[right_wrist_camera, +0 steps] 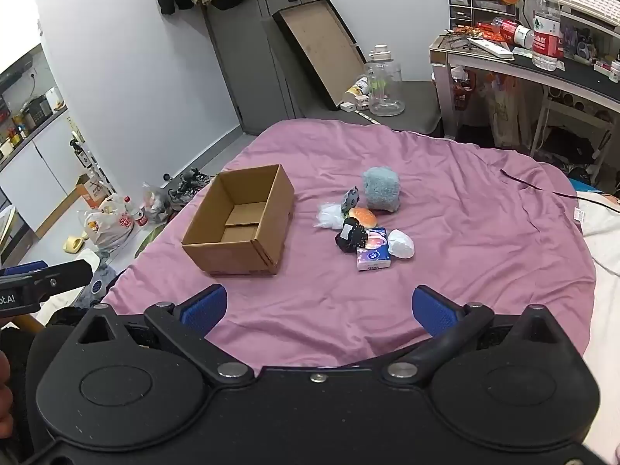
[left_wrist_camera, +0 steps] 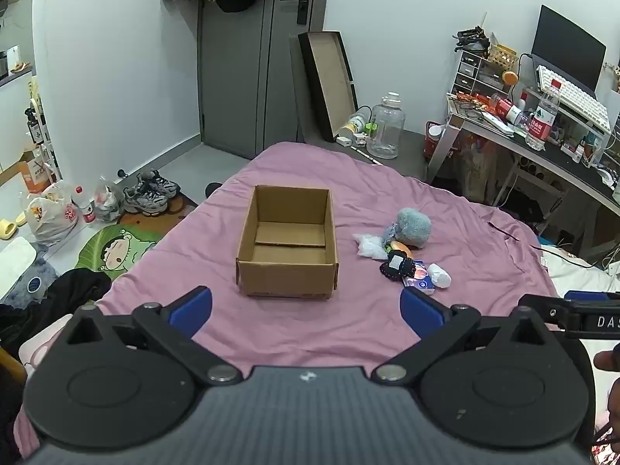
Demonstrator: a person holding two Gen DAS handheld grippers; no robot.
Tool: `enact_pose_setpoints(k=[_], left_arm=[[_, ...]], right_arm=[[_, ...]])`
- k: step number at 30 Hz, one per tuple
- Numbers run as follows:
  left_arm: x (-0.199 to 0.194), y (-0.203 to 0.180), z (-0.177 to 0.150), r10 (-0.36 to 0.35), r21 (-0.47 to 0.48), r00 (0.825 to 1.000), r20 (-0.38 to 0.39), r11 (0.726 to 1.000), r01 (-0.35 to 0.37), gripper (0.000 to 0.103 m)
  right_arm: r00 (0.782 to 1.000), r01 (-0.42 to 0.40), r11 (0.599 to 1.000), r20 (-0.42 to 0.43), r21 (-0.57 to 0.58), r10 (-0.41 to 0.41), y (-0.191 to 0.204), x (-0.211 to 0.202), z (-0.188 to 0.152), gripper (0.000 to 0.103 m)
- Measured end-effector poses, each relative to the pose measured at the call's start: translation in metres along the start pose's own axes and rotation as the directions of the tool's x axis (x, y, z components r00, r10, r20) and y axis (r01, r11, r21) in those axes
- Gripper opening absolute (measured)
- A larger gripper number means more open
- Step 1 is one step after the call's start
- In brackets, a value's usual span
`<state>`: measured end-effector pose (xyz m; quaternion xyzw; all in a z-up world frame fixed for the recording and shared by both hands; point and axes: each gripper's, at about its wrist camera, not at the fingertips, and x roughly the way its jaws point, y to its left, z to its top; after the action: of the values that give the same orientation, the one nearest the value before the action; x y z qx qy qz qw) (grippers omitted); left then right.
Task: Organize soft objects
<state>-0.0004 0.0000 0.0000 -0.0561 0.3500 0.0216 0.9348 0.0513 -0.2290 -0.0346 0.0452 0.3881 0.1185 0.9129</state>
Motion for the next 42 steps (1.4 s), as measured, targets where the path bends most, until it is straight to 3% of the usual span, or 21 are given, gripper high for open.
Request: enact_pose_setpoints(k=[20, 42], left_arm=[[-0.015, 0.002, 0.004, 0.003, -0.004, 1.000, 0.006, 1.000, -0.003, 0.103], [-0.005, 0.006, 0.004, 0.010, 0.016, 1.000, -0.011, 1.000, -0.010, 0.103]], right_arm=[[1.000, -0.006, 1.000, 0.024, 0.009, 0.006, 0.002, -0.012, -0.006, 0.103], [1.000, -0.001, 1.000, 0.017, 0.016, 0.000, -0.001, -0.011, -0.007, 0.103]])
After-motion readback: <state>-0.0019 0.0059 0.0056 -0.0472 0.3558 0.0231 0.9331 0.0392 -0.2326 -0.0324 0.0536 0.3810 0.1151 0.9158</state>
